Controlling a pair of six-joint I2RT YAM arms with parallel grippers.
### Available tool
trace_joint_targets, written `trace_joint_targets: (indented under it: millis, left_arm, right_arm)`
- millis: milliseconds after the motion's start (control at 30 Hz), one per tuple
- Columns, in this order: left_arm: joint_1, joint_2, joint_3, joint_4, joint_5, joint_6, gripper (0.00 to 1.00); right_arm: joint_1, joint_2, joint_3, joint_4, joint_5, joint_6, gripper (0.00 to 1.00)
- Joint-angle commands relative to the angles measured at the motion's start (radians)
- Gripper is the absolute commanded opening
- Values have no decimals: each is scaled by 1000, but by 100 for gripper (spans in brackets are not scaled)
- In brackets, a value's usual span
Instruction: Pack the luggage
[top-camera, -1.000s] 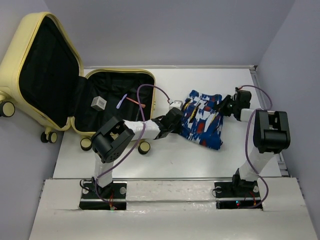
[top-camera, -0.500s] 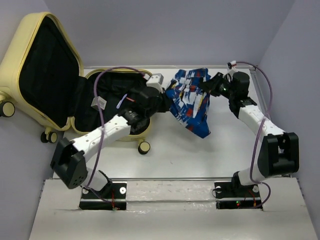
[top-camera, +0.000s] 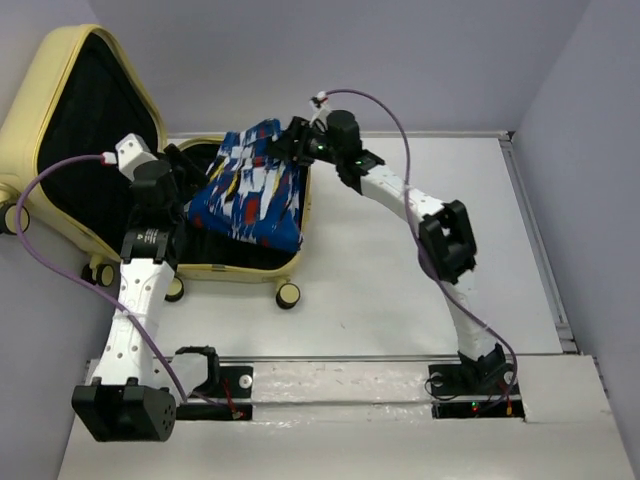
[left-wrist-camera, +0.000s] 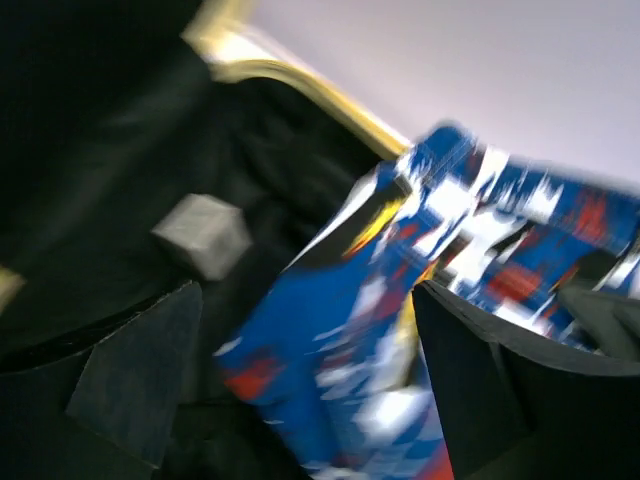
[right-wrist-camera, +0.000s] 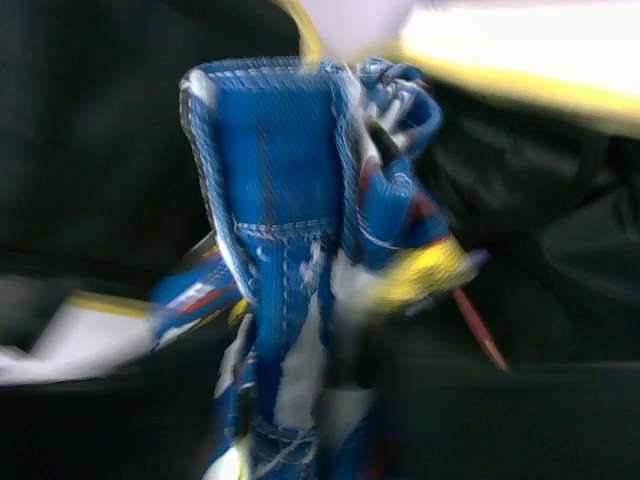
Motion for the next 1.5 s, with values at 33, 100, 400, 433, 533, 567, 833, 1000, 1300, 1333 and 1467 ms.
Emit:
trace_joint_targets:
  millis: [33, 100, 400, 433, 533, 567, 833, 1000, 1300, 1333, 1467]
  left_arm:
    - [77, -73, 97, -116, -118, 65, 99]
    - [77, -161, 103, -126, -159, 83, 99]
    - [77, -396, -12, -300, -543, 105, 99]
    - [77, -412, -39, -315, -628, 94, 99]
    - [77, -473, -96, -334, -817, 114, 99]
    - [77, -501, -110, -296, -869, 142, 99]
    - [158, -270, -130, -131, -950, 257, 97]
    - [317, -108, -15, -22, -813, 344, 97]
    - [341, -22, 11, 38, -801, 387, 58]
    - [341, -10, 16, 38, -776, 386, 40]
    - [341, -1, 47, 34, -736, 367, 6]
  right_arm:
    - [58, 241, 417, -367, 18, -144, 95]
    - [58, 237, 410, -377, 19, -198, 97]
    - [58, 38, 149, -349, 45, -313, 94]
    - [58, 15, 105, -343, 48, -322, 94]
    - [58, -79, 11, -326, 62, -348, 95]
    - [58, -126, -12, -322, 65, -355, 95]
    - [58, -284, -234, -291, 47, -399, 100]
    - [48, -306, -365, -256, 59, -422, 100]
    - [48, -228, -393, -266, 139, -387, 93]
    - [48, -197, -379, -280, 148, -393, 89]
    - [48, -122, -327, -328, 131, -385, 76]
